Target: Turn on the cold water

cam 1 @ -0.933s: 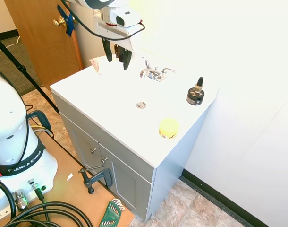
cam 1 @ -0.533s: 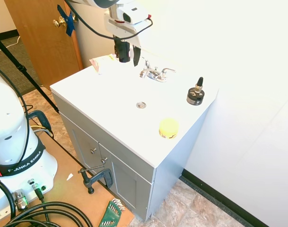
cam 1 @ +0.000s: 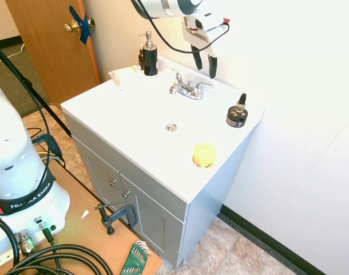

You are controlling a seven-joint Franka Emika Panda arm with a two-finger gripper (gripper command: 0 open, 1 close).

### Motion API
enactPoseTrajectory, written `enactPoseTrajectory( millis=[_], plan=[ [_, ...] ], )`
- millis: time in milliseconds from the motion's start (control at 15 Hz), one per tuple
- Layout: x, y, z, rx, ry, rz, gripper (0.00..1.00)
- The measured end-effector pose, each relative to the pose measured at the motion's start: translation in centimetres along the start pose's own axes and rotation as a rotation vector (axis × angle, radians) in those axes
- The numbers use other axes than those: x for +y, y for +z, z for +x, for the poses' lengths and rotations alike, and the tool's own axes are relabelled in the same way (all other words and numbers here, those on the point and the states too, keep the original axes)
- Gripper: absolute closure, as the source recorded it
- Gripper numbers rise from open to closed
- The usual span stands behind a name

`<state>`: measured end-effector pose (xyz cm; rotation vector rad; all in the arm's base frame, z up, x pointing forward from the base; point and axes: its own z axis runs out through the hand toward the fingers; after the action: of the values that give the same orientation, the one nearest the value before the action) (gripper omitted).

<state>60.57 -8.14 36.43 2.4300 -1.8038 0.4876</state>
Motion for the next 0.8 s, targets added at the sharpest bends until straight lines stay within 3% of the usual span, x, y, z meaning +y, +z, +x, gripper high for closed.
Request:
enactPoseTrajectory(
  millis=[333, 800],
  plan=[
    [-1.9, 3.9, 0.3, 0.018, -0.004, -0.041, 0.0],
    [2.0, 6.3, -1.3, -0.012, -0.019, -0.1, 0.0]
  ],
)
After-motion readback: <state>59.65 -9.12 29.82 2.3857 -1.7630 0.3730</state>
